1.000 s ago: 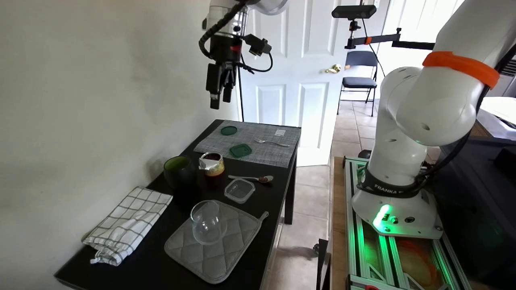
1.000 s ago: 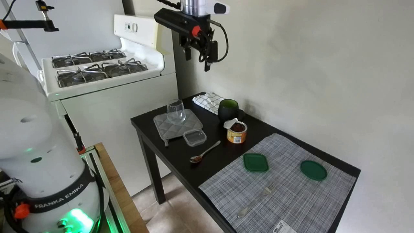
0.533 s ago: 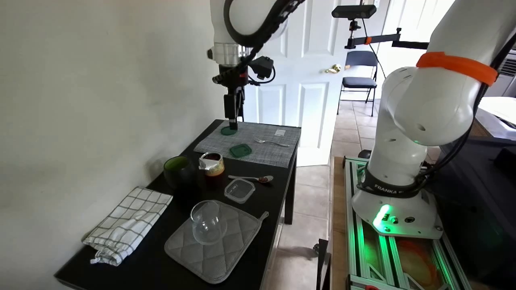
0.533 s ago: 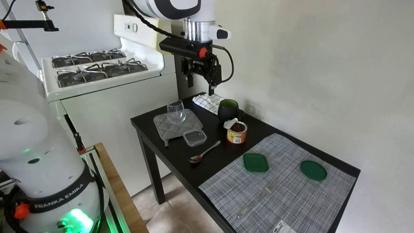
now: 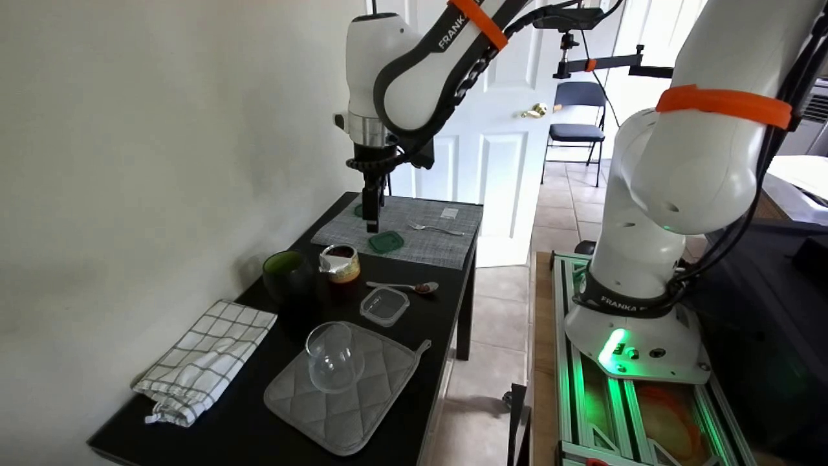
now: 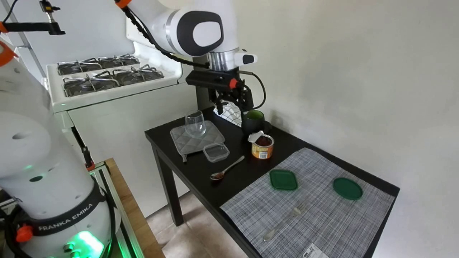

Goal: Put the items that are on the spoon, in the bowl

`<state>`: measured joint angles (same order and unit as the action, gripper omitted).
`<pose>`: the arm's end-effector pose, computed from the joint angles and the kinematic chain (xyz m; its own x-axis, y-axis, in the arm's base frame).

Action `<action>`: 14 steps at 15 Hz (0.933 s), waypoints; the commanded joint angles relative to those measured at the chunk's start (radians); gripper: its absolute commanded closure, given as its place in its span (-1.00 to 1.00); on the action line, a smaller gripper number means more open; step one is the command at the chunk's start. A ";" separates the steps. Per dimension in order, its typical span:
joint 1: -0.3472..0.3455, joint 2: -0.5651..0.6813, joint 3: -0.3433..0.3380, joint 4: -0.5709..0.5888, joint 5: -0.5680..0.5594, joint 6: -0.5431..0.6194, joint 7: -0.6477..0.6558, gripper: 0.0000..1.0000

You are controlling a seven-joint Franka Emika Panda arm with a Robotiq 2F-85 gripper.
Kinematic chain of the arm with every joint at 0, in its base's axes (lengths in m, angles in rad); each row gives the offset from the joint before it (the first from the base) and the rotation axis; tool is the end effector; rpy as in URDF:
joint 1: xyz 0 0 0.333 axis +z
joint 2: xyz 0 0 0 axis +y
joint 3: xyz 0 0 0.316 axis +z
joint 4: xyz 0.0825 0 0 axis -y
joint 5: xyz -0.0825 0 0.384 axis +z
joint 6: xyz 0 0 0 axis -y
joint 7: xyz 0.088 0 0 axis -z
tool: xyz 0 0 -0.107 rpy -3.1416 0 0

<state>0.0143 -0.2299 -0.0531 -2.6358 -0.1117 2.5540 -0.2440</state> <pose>0.4297 -0.0146 0.3371 0.9477 0.2934 0.1254 0.2827 -0.9544 0.0959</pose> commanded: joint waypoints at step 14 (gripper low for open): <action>-0.028 0.187 -0.019 0.026 0.123 0.080 0.050 -1.00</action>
<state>-0.0107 -0.1178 -0.0681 -2.6321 -0.0546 2.5979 -0.2161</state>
